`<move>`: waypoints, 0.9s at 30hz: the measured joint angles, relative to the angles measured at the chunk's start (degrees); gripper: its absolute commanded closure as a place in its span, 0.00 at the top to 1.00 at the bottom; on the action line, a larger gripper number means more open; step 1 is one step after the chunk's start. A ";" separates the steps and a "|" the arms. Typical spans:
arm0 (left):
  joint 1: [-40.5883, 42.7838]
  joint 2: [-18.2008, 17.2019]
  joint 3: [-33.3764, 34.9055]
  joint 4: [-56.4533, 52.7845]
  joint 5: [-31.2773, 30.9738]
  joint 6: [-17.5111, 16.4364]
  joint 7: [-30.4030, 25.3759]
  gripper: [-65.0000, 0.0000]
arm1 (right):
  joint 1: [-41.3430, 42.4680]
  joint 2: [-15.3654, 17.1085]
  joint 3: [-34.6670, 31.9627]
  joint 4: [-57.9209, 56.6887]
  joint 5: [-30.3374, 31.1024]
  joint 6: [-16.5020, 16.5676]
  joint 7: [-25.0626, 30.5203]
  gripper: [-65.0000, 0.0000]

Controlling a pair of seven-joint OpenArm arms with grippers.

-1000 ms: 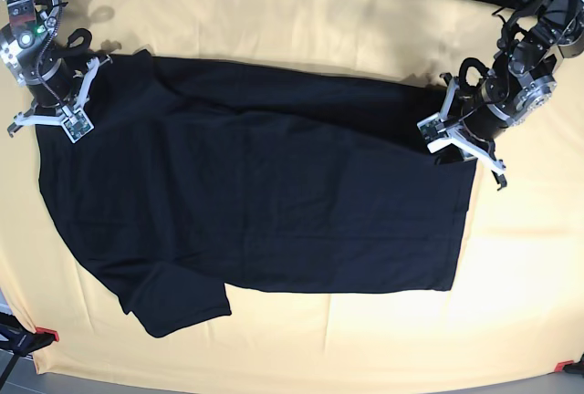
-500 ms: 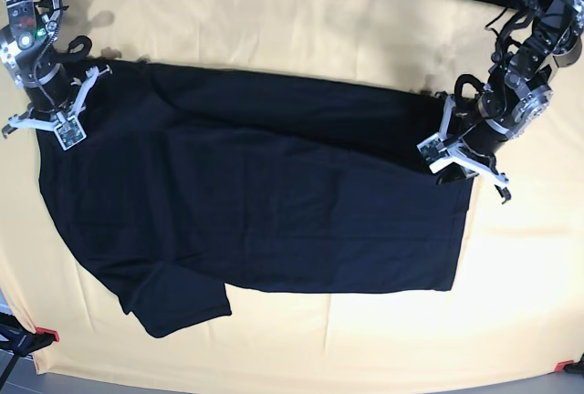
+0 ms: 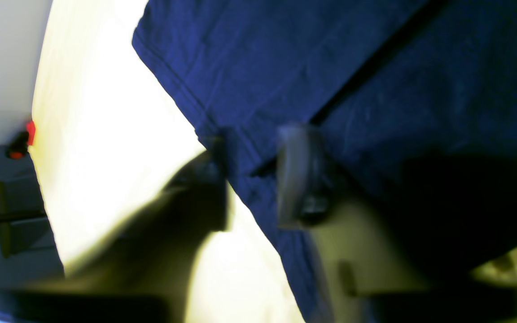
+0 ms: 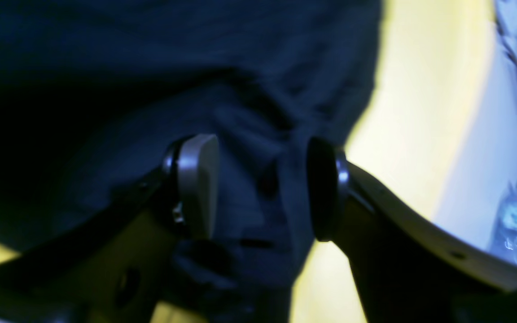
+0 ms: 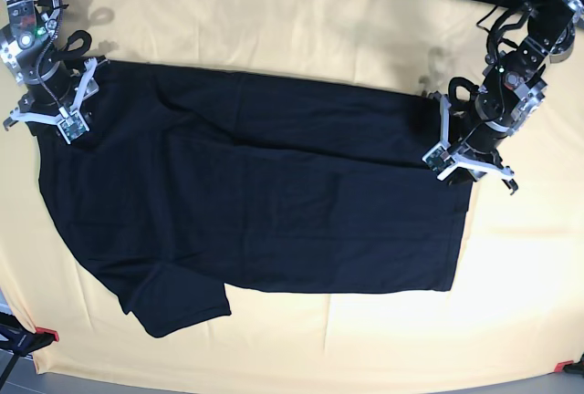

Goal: Fold the T-shirt properly
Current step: 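Release and regrasp the shirt edge with both grippers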

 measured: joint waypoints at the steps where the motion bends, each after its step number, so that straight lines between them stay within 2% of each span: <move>1: 0.00 0.00 0.00 0.17 0.07 0.02 -0.07 0.00 | -0.09 0.02 0.00 0.00 0.52 0.07 -0.39 0.14; 2: 0.02 0.00 0.00 0.26 0.00 0.04 -0.50 0.00 | -0.07 0.02 0.00 0.00 1.44 -0.17 -1.16 0.00; 6: 0.00 0.00 0.00 0.26 -1.01 -0.24 -2.69 0.00 | 0.02 0.02 0.02 0.00 5.38 -0.26 0.02 0.00; 10: -0.20 0.00 0.00 0.15 -3.65 -5.60 -3.28 0.00 | 0.02 0.02 0.00 0.00 6.73 -0.26 0.85 0.00; 14: -0.17 0.02 0.00 -1.14 -3.96 -6.64 -3.65 0.00 | 0.02 0.02 0.00 0.00 6.78 2.08 0.83 0.00; 15: -0.17 0.00 0.00 -1.14 -3.76 -7.85 -3.41 0.00 | 0.02 0.02 0.00 0.00 6.80 3.48 0.81 0.00; 16: -0.22 0.00 0.00 -1.14 -3.45 -9.94 -3.10 0.00 | 0.02 0.02 0.00 0.00 7.52 4.48 0.79 0.00; 19: -0.11 -0.66 0.00 -1.11 -2.49 -19.04 -2.36 0.00 | 0.02 0.00 0.00 0.00 8.31 8.33 -0.44 0.00; 22: -0.02 -3.72 0.04 -1.11 -2.16 -26.97 -2.38 0.00 | 0.02 0.04 0.02 0.00 8.28 8.26 -1.92 0.00; 25: -0.02 -6.54 0.04 -0.85 -1.99 -30.32 -2.36 0.00 | 0.02 0.02 0.02 0.00 8.31 8.26 -2.01 0.00; 27: -0.02 -7.98 0.04 -0.26 -2.05 -34.69 -2.64 0.00 | 0.02 0.02 0.02 0.00 8.31 8.28 -2.25 0.00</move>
